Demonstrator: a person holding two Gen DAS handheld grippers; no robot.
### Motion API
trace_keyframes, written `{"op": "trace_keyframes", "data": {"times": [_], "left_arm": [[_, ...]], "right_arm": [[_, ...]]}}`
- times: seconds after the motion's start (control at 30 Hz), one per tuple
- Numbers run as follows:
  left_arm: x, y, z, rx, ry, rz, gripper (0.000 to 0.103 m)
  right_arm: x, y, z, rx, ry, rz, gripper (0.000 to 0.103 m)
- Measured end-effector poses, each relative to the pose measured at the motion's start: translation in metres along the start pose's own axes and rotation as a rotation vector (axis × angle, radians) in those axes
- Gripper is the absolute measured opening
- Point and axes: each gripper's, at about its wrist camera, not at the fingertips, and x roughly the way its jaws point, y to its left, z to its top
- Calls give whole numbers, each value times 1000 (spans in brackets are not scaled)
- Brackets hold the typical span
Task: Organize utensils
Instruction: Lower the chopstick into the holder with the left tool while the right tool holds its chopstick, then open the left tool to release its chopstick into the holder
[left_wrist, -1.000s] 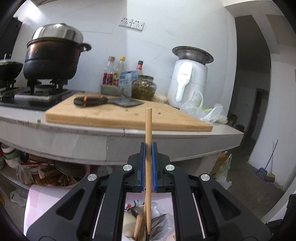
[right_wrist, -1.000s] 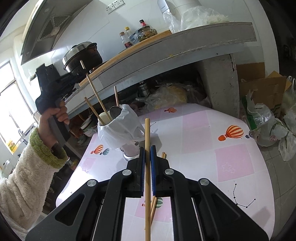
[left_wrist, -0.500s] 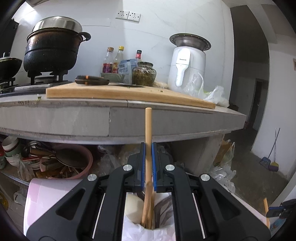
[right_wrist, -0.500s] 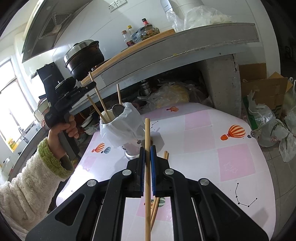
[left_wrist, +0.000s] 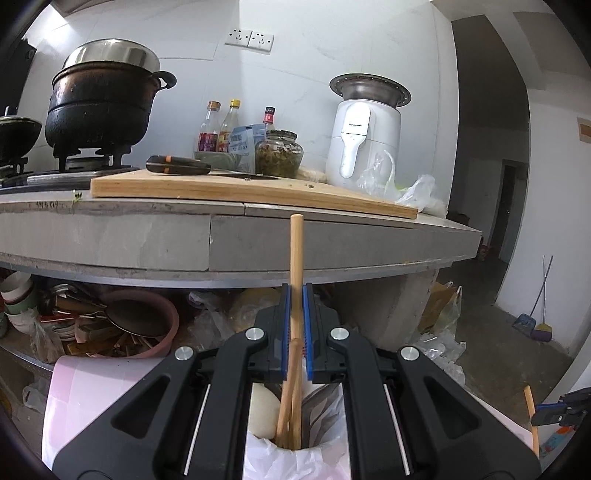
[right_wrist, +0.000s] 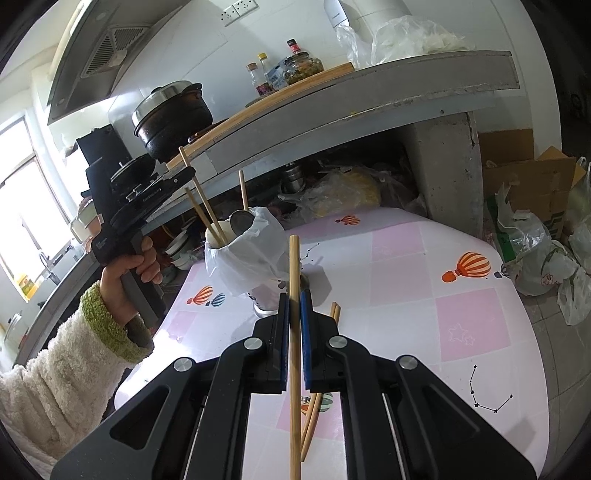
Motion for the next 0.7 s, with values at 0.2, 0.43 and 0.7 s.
{"op": "trace_keyframes", "data": {"times": [0.2, 0.43, 0.7], "left_arm": [[-6, -2, 6, 2, 6, -27, 6], [-2, 8, -1, -55, 26, -31, 6], [-6, 18, -5, -99, 8, -46, 6]], "right_arm": [[1, -5, -2, 10, 5, -2, 6], [3, -2, -1, 3, 8, 4, 6], [2, -3, -2, 8, 9, -2, 6]]}}
